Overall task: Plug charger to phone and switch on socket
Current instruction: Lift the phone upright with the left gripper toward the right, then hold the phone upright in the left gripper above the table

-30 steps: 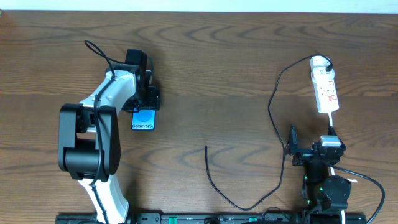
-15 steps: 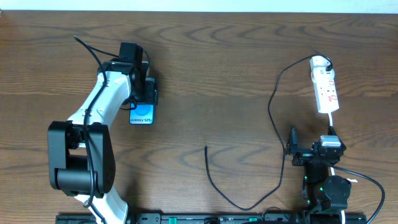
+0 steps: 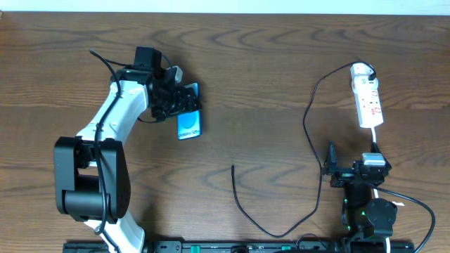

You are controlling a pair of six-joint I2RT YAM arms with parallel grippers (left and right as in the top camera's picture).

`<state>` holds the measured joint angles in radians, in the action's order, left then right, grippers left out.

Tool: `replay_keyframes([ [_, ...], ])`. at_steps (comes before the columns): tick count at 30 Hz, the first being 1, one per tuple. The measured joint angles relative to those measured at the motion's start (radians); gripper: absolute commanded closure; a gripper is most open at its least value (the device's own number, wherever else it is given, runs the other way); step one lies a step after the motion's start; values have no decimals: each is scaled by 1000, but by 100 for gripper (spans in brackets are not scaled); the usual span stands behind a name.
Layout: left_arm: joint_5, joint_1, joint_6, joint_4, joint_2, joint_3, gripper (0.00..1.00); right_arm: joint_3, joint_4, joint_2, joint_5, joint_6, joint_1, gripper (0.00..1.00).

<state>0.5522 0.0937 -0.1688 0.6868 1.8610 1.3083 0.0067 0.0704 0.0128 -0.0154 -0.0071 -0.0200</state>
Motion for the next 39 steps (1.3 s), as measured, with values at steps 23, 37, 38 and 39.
replay_keyframes([
  [23,716,-34,-514,-300,0,0,93,0,0,0,0,0,0,1],
  [37,817,-34,-836,-310,0,0,92,0,0,0,0,0,0,1],
  [38,820,-34,-851,-310,0,0,93,0,0,0,0,0,0,1],
  [39,823,-34,-869,-310,0,0,93,0,0,0,0,0,0,1],
])
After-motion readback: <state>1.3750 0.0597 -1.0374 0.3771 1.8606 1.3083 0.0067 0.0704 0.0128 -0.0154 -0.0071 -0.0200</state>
